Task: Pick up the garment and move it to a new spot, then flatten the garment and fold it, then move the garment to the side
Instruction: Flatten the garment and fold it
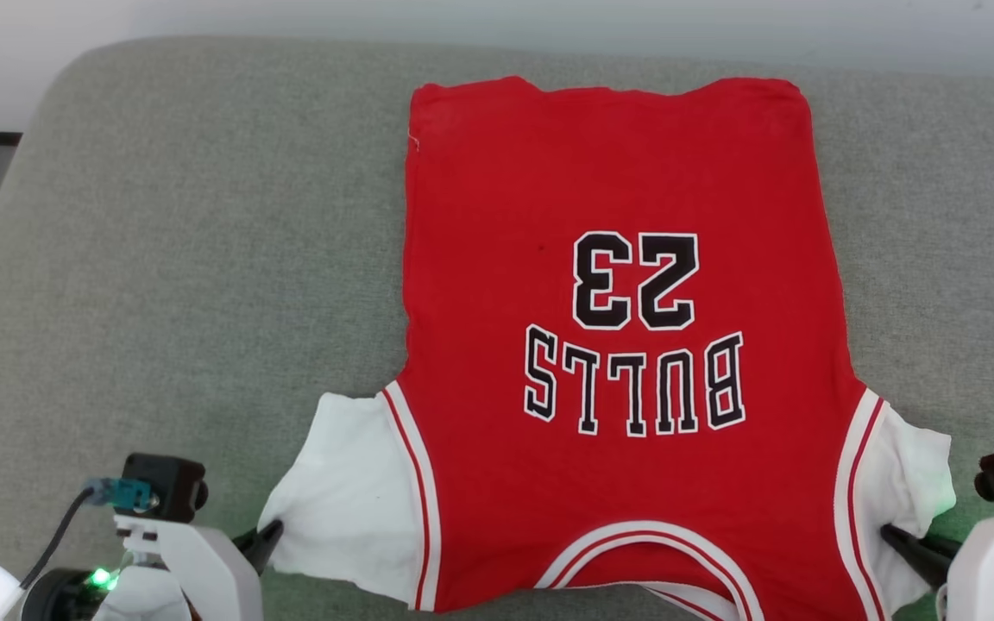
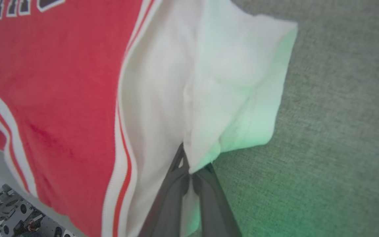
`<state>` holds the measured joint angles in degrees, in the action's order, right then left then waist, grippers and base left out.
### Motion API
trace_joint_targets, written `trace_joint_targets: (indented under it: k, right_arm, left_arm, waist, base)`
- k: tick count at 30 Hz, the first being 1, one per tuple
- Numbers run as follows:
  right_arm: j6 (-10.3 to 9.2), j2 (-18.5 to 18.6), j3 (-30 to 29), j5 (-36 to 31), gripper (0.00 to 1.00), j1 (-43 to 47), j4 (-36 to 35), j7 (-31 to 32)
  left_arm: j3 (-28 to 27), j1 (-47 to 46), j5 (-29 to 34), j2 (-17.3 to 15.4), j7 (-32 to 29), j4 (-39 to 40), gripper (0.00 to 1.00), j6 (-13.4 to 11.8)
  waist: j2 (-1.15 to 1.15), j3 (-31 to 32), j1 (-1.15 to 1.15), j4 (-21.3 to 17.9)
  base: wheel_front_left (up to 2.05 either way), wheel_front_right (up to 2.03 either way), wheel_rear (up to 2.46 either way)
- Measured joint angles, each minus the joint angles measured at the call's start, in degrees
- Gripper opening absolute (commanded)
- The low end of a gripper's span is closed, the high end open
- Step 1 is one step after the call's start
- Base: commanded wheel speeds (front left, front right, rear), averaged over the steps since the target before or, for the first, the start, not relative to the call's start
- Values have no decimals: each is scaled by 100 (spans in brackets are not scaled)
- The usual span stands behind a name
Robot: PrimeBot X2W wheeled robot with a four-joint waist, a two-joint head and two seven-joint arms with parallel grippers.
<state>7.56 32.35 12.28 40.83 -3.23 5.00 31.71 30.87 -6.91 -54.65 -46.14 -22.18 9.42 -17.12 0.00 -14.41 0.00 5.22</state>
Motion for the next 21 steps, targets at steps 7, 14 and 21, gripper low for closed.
trace_joint_targets:
  k: [7,14,21]
  right_arm:
    - [14,-158,-192,-180,100,-46,-472,401]
    - [-3,-178,-999,-181,100,-41,-1655,928]
    - [-3,-649,-1454,-630,100,-1192,-2012,790]
  left_arm:
    - [49,-109,97,92,124,-123,0,75]
    - [97,-213,176,183,231,-124,0,156]
    - [191,-535,283,375,328,-141,0,313]
  waist:
    - [0,-90,0,12]
    - [0,-206,0,48]
    - [0,-468,0,156]
  base:
    - [0,0,0]
    - [0,0,0]
    - [0,0,0]
